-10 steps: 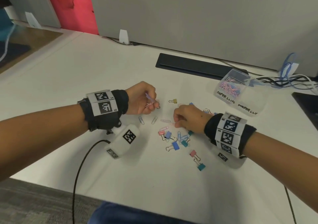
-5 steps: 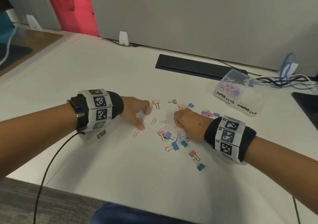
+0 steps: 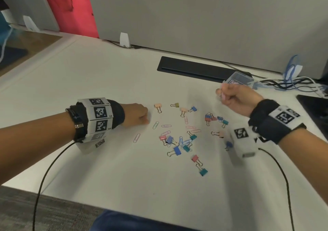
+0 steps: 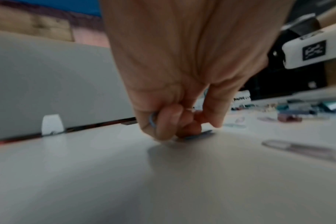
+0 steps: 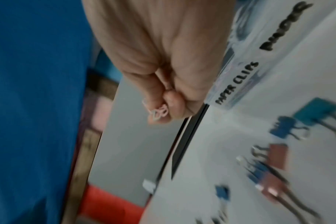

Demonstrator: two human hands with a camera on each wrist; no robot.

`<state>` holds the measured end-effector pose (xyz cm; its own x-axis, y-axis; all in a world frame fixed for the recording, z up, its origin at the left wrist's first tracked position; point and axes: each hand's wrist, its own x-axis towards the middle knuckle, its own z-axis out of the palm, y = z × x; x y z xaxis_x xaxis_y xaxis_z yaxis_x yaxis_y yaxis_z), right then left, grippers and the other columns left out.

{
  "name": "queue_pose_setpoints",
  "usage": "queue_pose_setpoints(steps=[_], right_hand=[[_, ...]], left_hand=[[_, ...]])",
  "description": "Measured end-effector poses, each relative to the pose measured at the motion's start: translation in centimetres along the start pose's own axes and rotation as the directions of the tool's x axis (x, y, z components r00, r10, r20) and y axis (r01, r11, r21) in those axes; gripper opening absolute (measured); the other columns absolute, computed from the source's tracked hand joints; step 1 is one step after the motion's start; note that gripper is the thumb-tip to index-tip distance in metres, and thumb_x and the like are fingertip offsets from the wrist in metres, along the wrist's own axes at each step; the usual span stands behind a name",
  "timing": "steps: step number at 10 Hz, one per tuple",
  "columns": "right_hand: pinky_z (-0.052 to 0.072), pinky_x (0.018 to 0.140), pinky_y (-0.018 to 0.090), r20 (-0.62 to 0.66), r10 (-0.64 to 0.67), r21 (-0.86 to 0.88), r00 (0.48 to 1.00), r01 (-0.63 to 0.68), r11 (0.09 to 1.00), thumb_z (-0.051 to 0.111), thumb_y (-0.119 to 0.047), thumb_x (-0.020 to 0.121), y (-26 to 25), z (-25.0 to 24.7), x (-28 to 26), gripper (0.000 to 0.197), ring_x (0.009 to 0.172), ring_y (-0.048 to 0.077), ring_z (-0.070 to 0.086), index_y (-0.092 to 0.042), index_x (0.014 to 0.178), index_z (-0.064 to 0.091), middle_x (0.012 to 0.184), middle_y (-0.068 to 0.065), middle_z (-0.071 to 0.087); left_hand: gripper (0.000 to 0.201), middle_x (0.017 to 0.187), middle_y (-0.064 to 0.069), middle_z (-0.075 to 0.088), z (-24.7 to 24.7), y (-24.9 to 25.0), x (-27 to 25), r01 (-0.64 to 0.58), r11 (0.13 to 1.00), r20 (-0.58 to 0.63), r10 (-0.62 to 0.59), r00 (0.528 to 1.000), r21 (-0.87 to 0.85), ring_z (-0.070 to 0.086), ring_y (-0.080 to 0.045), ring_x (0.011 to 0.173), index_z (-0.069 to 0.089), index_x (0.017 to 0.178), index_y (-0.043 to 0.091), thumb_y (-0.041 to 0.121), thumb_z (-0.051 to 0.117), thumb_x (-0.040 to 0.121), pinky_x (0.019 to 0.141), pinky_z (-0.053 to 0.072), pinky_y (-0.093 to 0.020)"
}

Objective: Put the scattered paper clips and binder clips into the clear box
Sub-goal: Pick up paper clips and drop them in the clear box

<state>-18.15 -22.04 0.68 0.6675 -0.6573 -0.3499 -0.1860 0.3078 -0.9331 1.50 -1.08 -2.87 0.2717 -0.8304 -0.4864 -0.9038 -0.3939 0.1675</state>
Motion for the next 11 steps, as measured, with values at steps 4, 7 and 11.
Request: queue_pose_setpoints(steps=[4,7,11], right_hand=[[0.046,0.050,0.020,-0.499,0.048,-0.082,0.866,-0.102,0.991,0.029,-0.012,0.099,-2.9,-5.1,6.7,0.026,0.069,0.017,0.054,-0.009,0.077,0.043,0.088,0.005,0.051],[0.049,0.086,0.032,-0.484,-0.095,-0.278,0.870,-0.050,0.959,0.050,-0.018,0.090,-1.8,-5.3,8.1,0.044,0.124,0.032,0.051,-0.001,0.131,0.047,0.138,0.014,0.051],[0.048,0.071,0.024,0.127,-0.204,-0.820,0.971,0.219,0.529,0.054,-0.005,0.089,0.4,2.6,-0.2,0.014,0.084,0.015,0.054,-0.014,0.097,0.060,0.096,0.003,0.059]], left_hand=[[0.025,0.099,0.000,0.038,0.4,-1.0,-0.8,0.070,0.992,-0.031,-0.074,0.997,-0.103,0.040,-0.016,0.090,0.046,0.109,0.010,0.029,0.049,0.094,0.075,0.031,-0.024],[0.030,0.082,-0.001,0.045,0.6,-0.6,-1.3,0.088,0.994,-0.060,-0.093,0.994,-0.069,0.042,-0.019,0.080,0.039,0.069,0.014,0.027,0.039,0.096,0.073,0.033,-0.025],[0.017,0.046,0.000,0.042,-2.2,0.2,-2.1,0.131,0.357,0.120,-0.052,0.991,-0.925,0.027,-0.008,0.030,0.029,0.046,0.016,0.004,0.039,0.051,0.032,0.016,-0.010]])
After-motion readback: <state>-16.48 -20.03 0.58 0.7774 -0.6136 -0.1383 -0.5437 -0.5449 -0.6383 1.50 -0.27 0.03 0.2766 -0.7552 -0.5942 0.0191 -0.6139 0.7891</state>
